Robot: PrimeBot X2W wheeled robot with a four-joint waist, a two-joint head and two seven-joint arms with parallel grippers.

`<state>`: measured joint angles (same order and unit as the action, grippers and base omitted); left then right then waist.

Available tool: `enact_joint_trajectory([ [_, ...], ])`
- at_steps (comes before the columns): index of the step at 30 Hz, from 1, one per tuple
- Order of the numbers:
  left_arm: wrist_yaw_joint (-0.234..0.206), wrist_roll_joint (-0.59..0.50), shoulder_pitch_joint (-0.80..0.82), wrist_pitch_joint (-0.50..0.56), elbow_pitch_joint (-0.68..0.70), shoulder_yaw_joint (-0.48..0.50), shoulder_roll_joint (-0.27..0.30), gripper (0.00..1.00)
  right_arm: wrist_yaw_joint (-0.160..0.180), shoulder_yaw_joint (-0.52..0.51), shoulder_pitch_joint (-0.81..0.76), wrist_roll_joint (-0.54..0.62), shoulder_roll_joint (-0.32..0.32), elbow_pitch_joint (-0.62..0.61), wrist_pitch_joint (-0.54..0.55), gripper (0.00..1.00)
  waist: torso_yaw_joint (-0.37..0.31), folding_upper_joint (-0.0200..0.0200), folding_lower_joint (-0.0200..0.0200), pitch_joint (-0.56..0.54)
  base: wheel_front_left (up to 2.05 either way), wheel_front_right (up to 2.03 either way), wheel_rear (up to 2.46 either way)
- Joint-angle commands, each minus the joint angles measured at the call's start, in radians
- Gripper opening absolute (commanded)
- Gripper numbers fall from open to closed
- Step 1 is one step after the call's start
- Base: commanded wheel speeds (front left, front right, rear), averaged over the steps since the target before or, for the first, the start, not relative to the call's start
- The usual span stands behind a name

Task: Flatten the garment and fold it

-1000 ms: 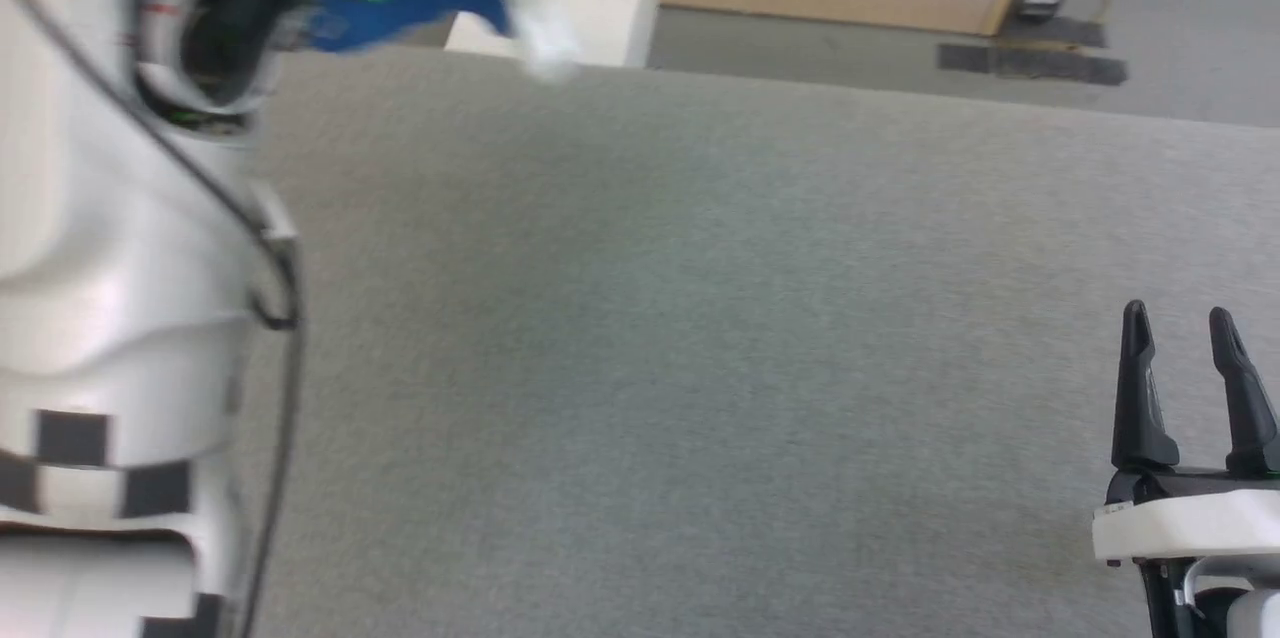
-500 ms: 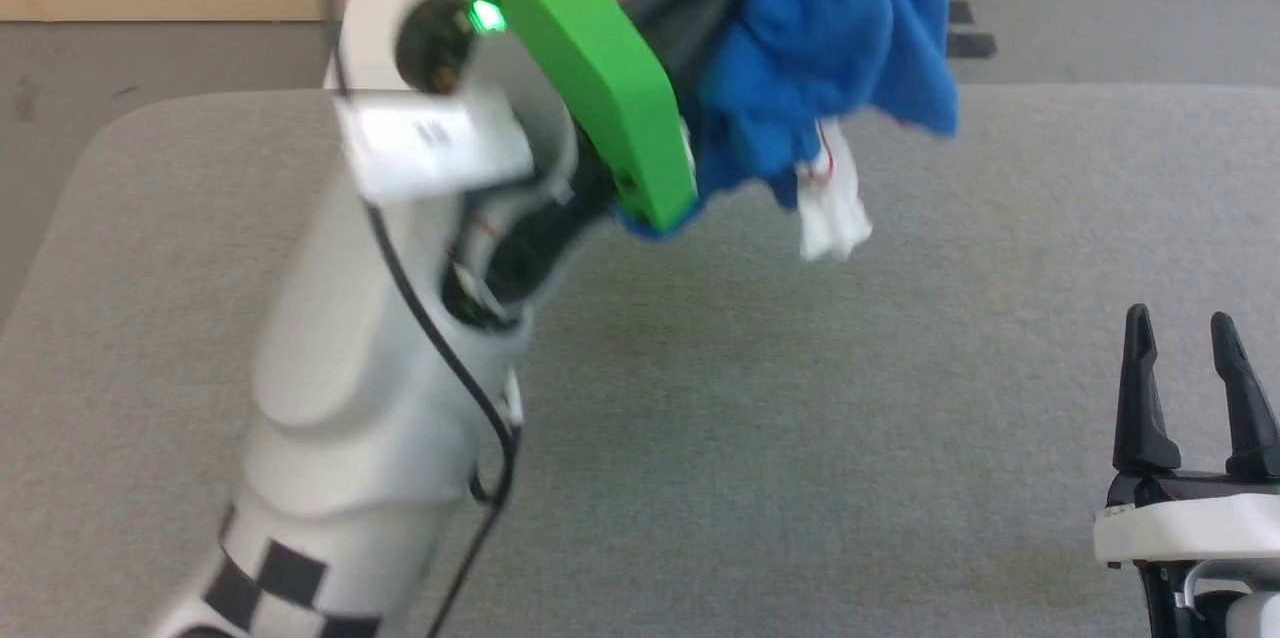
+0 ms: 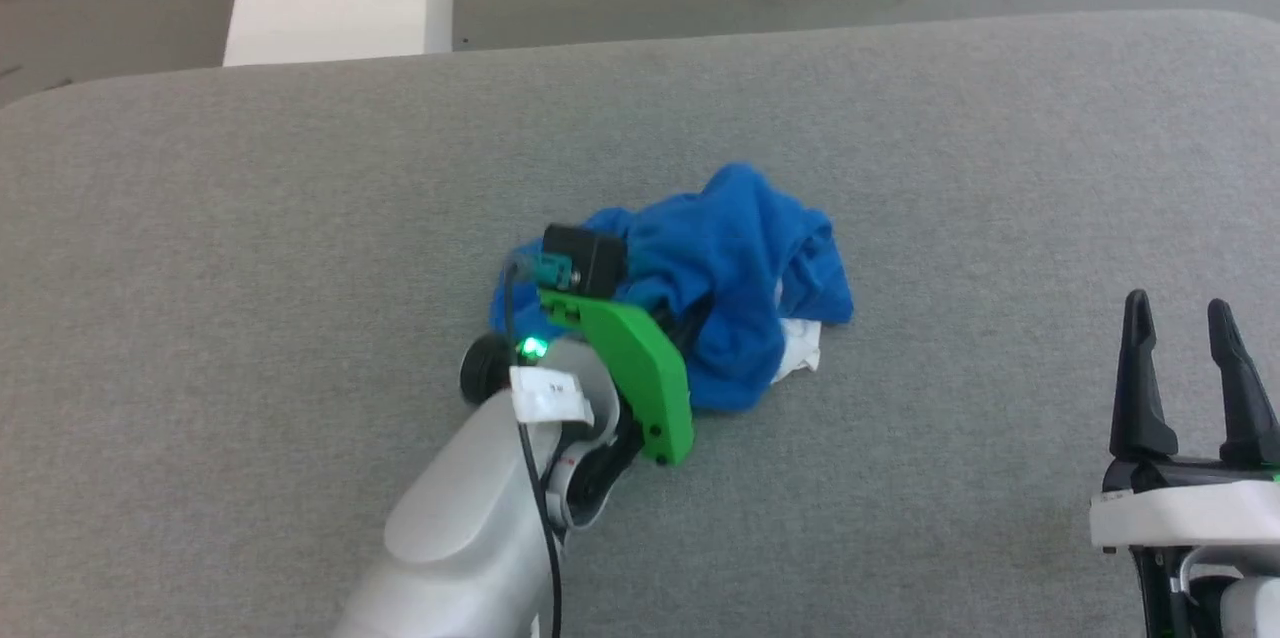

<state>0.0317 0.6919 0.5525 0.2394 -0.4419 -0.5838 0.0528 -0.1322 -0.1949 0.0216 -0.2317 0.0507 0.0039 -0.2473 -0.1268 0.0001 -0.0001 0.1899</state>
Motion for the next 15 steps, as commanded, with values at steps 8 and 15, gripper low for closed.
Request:
enact_joint_trajectory([
  [8,-0.024,0.026,0.041,-0.098,-0.088,-0.026,-0.002,1.0,0.002,-0.016,0.015,-0.008,-0.001,0.018,-0.012,1.0,0.006,-0.0001,0.0001,0.007,0.0,0.0,0.0],
  [15,-0.025,0.032,0.044,-0.201,-0.01,-0.006,0.01,1.0,0.002,-0.02,0.002,-0.008,-0.001,0.022,-0.013,1.0,0.042,-0.0001,0.0001,-0.041,0.0,0.0,0.0],
])
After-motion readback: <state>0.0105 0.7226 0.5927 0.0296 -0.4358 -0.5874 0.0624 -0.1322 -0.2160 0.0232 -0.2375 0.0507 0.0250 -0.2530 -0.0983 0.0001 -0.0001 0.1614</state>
